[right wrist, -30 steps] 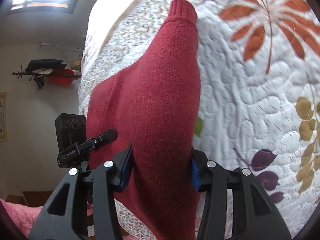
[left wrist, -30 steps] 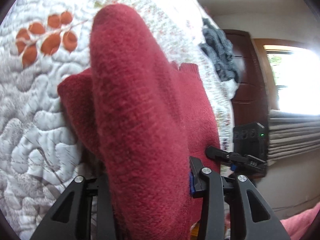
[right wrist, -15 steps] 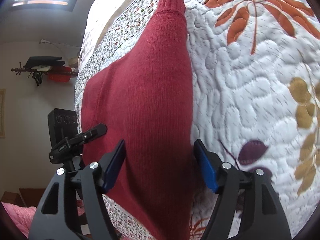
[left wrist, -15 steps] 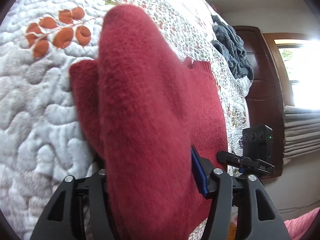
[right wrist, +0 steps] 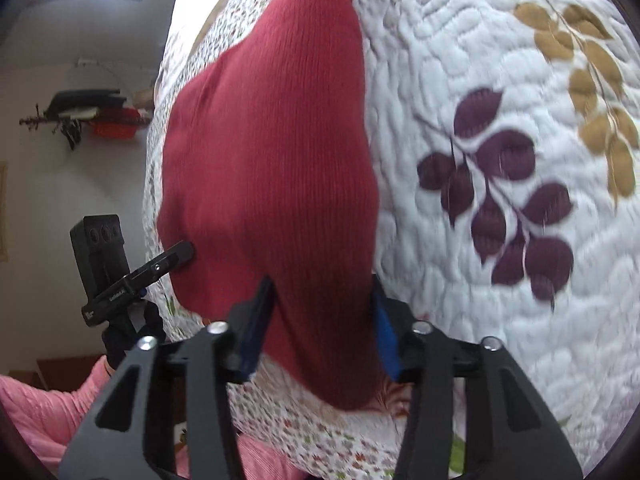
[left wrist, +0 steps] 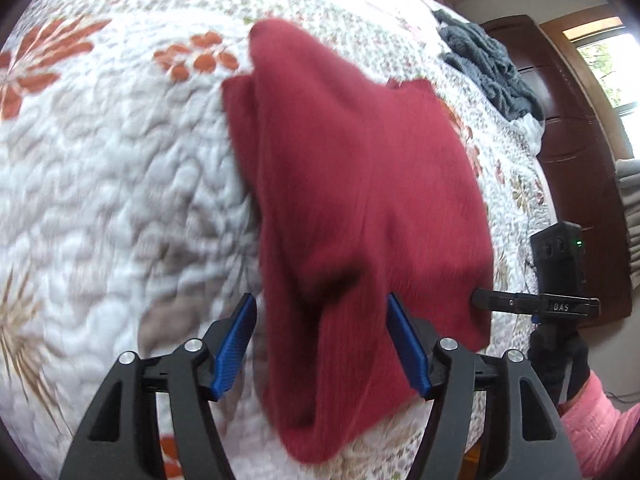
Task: Fold small clothes
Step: 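Open both tools and withdraw them from the folded sweater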
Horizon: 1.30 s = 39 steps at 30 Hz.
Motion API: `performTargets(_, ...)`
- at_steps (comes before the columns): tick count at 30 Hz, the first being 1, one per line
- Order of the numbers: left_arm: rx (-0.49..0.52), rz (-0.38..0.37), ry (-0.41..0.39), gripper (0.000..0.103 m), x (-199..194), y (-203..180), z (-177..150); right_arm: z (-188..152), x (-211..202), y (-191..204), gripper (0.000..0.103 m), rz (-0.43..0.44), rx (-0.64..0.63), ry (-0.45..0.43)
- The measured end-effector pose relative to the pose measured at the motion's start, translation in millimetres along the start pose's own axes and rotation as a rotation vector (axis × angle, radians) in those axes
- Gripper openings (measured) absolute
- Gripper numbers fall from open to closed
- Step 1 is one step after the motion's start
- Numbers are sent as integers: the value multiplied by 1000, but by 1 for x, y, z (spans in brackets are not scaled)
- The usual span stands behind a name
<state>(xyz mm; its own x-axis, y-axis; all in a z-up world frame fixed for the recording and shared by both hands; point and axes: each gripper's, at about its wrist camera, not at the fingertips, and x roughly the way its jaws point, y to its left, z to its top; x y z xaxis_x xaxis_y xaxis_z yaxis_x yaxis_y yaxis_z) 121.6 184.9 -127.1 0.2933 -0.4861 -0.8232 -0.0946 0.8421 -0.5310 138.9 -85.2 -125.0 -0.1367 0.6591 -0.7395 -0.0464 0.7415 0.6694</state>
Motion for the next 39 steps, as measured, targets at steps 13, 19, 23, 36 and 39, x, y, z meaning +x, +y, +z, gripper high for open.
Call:
performTargets(13, -13, 11, 3, 67, 12, 26, -37, -8, 22, -14, 36, -67, 21, 24)
performTargets(19, -16, 38, -2, 67, 9, 17, -33, -14, 14, -2, 49, -102, 14, 3)
performTargets(23, -44, 69, -16, 66, -3, 12, -35, -20, 7, 21, 64, -217, -33, -39)
performTargets(36, -16, 332, -77, 73, -33, -36, -38, -18, -8, 83, 91, -507, -126, -163)
performTargets(39, -6, 345, -83, 77, -35, -49, -33, -14, -6, 93, 91, -575, -138, -165)
